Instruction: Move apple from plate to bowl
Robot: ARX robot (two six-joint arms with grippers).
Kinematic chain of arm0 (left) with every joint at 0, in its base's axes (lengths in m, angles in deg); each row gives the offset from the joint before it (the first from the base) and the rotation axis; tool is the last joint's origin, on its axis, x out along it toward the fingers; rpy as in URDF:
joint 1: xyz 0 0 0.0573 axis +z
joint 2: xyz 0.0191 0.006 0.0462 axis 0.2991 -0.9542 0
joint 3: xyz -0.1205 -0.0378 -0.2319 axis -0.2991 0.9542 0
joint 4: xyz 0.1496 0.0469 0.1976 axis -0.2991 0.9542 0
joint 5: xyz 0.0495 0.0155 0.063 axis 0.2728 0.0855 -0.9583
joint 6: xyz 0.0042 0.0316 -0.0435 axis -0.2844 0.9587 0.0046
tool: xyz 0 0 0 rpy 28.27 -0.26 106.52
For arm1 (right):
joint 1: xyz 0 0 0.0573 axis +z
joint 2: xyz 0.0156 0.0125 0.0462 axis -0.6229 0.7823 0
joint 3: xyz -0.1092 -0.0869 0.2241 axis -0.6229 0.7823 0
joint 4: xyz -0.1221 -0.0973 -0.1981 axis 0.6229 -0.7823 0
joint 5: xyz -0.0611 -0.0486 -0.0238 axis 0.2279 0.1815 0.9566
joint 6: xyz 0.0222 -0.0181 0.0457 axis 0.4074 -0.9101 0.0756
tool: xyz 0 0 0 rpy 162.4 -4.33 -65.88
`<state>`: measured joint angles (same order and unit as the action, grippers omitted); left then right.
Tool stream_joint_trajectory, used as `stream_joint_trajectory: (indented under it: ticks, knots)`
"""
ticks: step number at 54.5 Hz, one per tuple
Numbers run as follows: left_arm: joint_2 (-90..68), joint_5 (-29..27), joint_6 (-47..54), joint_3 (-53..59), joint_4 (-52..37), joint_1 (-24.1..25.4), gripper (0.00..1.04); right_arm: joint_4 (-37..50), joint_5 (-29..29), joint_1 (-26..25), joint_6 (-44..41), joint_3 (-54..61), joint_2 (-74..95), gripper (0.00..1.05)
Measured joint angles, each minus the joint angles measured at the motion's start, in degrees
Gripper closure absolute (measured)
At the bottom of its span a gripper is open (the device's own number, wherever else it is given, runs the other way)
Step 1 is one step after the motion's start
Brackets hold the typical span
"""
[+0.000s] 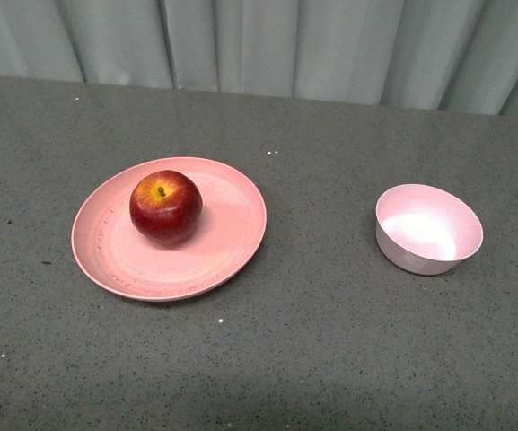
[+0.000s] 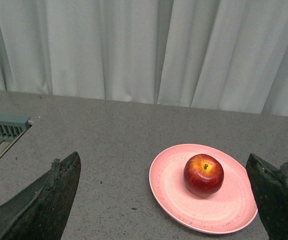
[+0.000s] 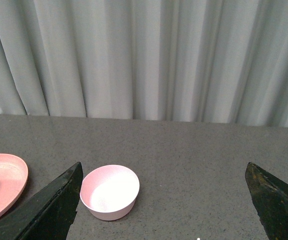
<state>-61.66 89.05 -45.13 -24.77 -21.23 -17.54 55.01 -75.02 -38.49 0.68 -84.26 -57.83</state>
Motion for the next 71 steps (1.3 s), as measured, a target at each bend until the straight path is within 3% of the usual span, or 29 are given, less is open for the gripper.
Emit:
stream_joint_trajectory:
  ticks: [71]
  knots:
    - [0.00, 0.00, 0.00, 0.00, 0.00, 0.00, 0.07, 0.00, 0.00, 0.00, 0.00, 0.00, 0.00, 0.09]
